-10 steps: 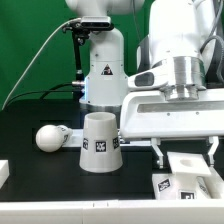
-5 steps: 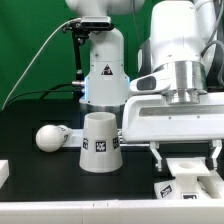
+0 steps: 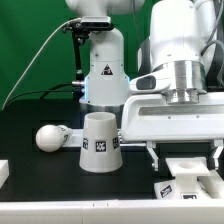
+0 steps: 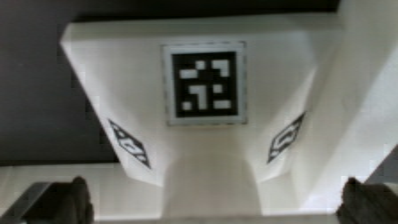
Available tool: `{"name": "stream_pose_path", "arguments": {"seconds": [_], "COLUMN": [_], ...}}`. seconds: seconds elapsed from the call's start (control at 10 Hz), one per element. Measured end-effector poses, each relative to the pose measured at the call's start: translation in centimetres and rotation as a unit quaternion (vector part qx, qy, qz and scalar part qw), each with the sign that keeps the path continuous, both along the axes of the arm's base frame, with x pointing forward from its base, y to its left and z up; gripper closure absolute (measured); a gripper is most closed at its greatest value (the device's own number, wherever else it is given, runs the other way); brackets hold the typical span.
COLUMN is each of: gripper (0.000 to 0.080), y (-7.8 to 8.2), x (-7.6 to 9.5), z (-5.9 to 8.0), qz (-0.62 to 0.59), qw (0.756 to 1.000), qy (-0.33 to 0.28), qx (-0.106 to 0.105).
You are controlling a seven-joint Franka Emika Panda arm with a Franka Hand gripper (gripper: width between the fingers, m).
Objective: Assemble lamp
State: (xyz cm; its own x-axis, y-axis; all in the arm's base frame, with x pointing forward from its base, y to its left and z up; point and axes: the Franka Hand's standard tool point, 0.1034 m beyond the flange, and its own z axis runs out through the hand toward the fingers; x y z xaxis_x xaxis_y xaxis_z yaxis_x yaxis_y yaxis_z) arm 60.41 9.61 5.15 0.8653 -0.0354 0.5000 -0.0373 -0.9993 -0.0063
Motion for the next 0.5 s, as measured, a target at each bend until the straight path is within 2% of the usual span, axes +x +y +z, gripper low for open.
{"name": "stream_pose_path", "arguments": {"seconds": [0.1, 0.3, 0.4, 0.5], "gripper": [0.0100, 0.0100, 0.0100, 0.0100], "y": [-0.8, -1.8, -1.9, -1.1], "x": [0.1, -0.6, -0.9, 0.0], "z": [1.6, 3.8, 4.6, 5.6], "qz": [0.001, -0.007, -0.012, -0.016], "qw": [1.000, 1.000, 0.999, 0.999], "qy": [0.008, 0.024, 0.045, 0.043], "qx": [-0.001, 0.004, 0.012, 0.021]}}
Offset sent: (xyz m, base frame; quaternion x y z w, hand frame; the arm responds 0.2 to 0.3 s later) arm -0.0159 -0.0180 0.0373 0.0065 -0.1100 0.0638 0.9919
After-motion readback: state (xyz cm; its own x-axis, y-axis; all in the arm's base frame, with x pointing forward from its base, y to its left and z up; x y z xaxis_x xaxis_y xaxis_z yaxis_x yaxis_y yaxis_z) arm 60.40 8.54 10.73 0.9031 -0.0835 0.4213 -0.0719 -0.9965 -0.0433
